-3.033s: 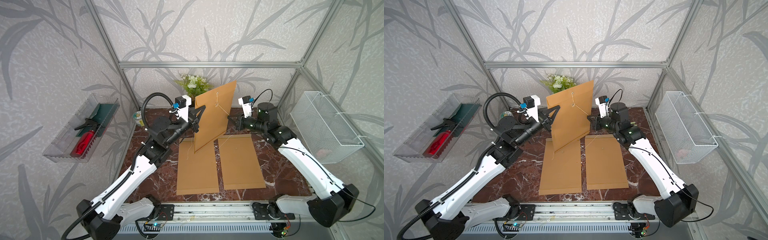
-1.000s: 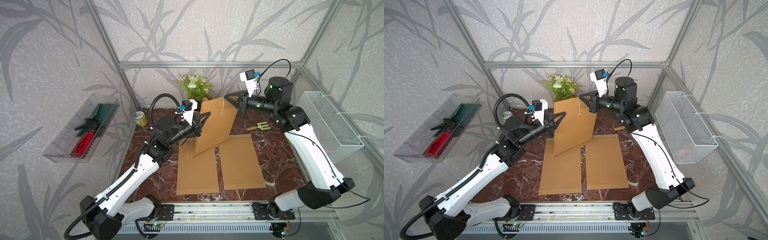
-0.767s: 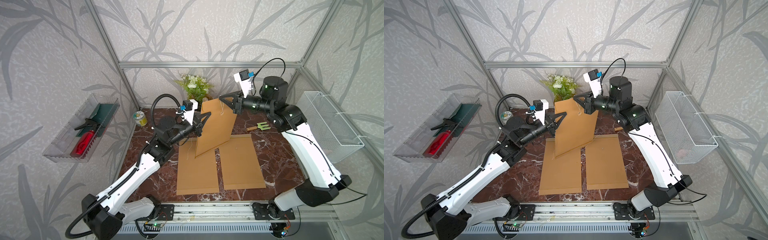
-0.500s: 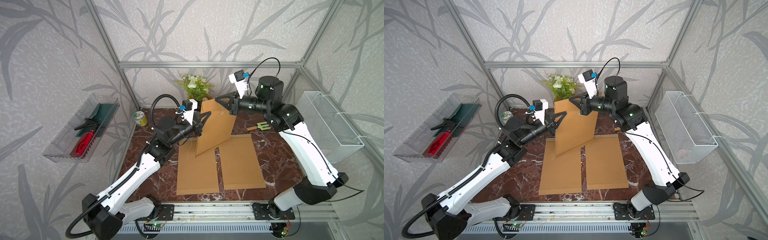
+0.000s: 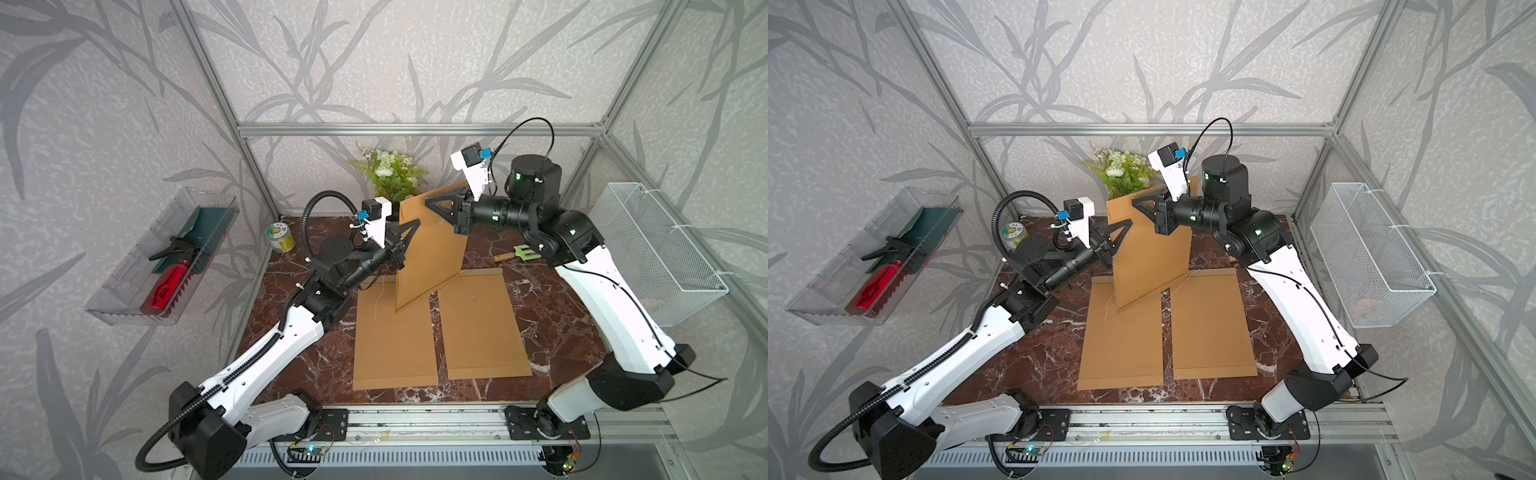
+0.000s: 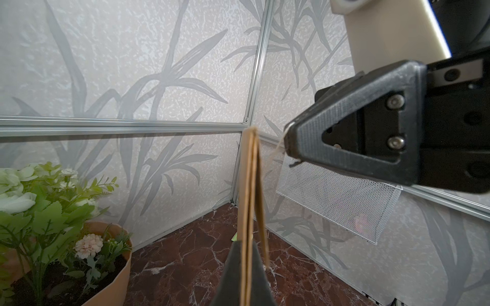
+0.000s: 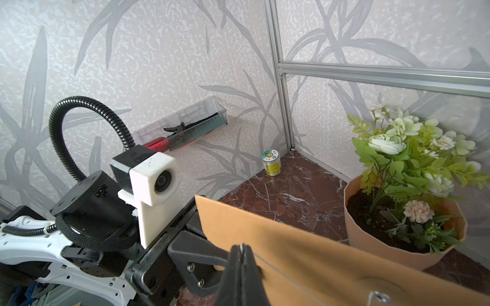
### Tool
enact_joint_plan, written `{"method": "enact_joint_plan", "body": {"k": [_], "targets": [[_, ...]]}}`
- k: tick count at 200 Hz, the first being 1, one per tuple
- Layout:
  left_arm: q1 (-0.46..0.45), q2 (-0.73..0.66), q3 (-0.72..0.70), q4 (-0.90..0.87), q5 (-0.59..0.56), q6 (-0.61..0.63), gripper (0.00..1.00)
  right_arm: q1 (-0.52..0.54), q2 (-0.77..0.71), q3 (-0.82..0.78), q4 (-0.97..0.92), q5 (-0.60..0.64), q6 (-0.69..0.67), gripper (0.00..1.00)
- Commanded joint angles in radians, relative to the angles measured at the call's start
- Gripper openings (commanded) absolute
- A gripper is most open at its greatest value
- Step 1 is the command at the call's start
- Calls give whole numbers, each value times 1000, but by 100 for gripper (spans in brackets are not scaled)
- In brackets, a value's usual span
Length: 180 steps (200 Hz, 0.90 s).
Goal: Open the file bag
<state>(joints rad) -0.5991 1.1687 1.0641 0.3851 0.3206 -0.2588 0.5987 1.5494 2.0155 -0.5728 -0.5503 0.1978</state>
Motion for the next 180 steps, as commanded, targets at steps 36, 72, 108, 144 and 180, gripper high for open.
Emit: {"method": "enact_joint_plan", "body": {"k": [36,72,108,144,180], "targets": [[6,5,-7,81,-58,-25,0,12,-70,-76,87,-14,44,0],[7,16,-13,122,-85,-38,0,32,-93,-141,138,-13,74,0],[9,26,-3,143,-111,-40,0,47,-120,-197,162,-4,87,0],[12,29,8,174,-130,-43,0,60,-178,-345,228,23,125,0],[15,33,32,176,-120,-44,0,61,-216,-489,273,55,156,0]]}}
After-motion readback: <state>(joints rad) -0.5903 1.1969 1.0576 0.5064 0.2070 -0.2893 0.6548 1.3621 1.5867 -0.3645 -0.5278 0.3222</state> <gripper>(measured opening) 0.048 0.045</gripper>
